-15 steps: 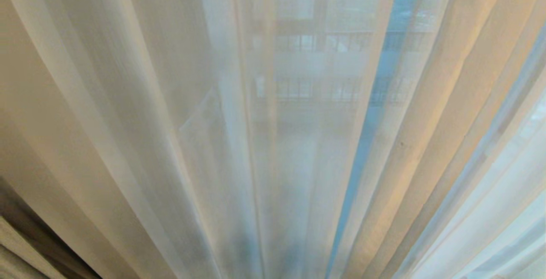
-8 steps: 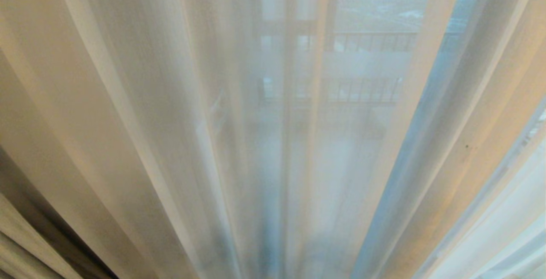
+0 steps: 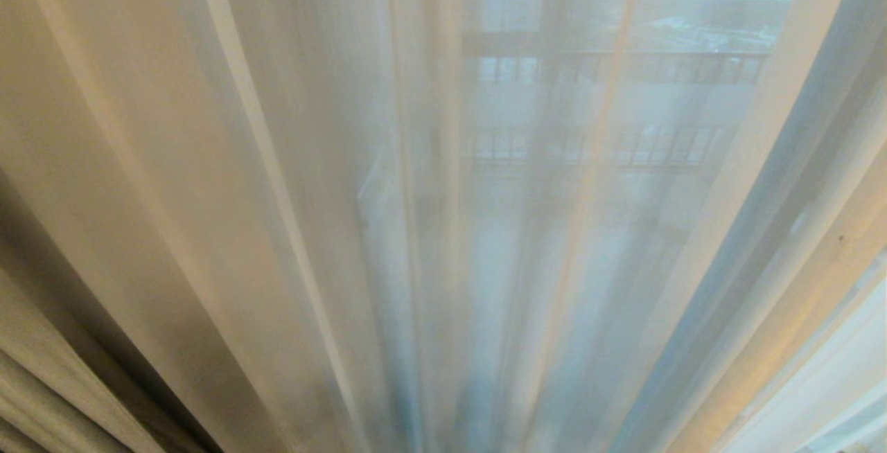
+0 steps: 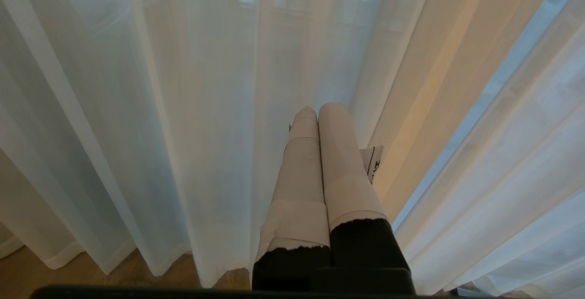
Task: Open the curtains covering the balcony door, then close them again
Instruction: Close the outer curtains on both sides
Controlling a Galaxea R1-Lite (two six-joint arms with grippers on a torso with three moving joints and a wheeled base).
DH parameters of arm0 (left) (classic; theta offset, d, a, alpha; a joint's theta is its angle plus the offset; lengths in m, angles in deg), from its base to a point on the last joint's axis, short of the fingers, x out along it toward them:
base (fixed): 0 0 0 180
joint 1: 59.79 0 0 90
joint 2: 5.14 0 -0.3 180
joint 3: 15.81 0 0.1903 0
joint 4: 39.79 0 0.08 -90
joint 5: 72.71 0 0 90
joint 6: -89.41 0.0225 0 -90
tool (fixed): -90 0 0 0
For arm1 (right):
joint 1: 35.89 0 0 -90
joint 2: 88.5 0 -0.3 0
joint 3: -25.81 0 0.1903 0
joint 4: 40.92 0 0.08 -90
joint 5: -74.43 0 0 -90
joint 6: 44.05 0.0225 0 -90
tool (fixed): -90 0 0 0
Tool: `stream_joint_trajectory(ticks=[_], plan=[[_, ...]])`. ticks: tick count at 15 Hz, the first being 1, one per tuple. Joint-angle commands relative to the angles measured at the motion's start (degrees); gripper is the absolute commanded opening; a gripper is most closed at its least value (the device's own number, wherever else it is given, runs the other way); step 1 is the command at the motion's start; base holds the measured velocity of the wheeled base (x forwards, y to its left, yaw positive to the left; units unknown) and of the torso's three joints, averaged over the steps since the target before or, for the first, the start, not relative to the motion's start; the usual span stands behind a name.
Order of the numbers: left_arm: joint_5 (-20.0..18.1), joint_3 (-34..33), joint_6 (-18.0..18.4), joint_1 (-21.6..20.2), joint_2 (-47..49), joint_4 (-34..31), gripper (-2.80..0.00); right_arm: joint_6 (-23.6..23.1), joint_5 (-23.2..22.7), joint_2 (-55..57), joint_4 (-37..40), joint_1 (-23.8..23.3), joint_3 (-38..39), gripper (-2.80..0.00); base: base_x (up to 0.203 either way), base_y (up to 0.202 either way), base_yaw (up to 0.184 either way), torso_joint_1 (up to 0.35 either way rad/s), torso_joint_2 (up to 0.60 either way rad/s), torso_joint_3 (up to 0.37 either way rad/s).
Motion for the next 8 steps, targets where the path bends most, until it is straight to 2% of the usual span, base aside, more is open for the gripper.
stream_joint_trajectory(ticks=[1, 8], plan=[[-0.02, 0.00, 0.02, -0.04, -0.05, 0.02, -2.80, -0.05, -0.05, 0.07, 0.00, 0.02, 0.00, -2.80, 0.000, 0.080, 0.002, 0.001, 0.00, 0.002], [-0.38, 0.00, 0.44, -0.04, -0.05, 0.03, -2.80, -0.05, -0.02, 0.07, 0.06, 0.02, 0.00, -2.80, 0.000, 0.000, 0.000, 0.000, 0.00, 0.000]])
